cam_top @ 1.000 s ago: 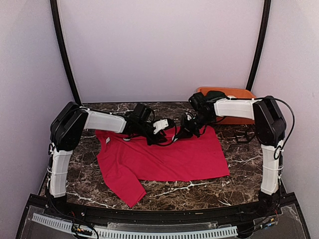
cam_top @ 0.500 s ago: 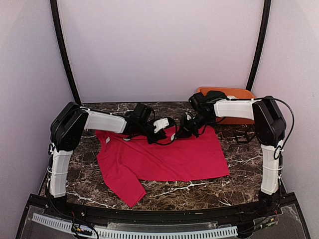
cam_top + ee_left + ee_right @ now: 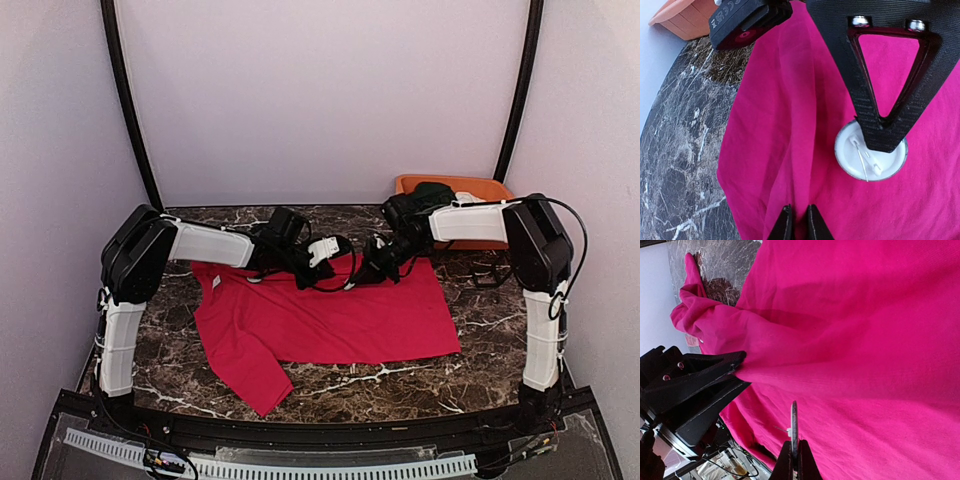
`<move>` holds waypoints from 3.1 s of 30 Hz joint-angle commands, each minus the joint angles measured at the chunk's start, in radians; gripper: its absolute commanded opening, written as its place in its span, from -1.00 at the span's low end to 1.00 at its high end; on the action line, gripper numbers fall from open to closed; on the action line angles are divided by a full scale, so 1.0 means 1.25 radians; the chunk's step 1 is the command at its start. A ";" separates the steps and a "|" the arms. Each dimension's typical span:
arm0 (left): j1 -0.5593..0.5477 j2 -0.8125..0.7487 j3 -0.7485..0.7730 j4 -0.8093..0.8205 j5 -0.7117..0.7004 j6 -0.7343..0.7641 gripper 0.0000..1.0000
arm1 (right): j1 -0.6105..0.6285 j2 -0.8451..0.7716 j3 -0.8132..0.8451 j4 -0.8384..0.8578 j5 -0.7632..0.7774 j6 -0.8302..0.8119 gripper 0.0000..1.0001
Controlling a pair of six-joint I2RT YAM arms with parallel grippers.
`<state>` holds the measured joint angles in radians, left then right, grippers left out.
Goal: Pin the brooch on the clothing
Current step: Pick up the flattened clothing from the center of the board, then cross the brooch on the flattened clothing.
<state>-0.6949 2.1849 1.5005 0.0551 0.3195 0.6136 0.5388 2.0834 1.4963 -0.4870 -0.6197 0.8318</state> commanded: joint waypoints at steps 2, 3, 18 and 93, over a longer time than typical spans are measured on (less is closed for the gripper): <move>-0.008 -0.013 -0.011 -0.008 0.028 0.000 -0.82 | -0.016 0.020 0.008 0.038 -0.011 0.018 -1.00; -0.009 -0.013 -0.011 -0.011 0.030 0.002 -0.84 | -0.016 0.021 0.012 0.037 -0.007 0.019 -1.00; -0.024 -0.013 -0.012 -0.031 0.047 0.024 -0.95 | -0.021 0.057 0.082 0.003 0.017 0.019 -1.00; -0.039 0.004 -0.006 -0.025 -0.009 0.028 -0.98 | 0.020 0.058 0.202 -0.156 0.127 -0.064 -1.00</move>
<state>-0.7357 2.1864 1.5005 0.0425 0.2981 0.6514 0.5625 2.1948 1.7683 -0.7250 -0.4282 0.7383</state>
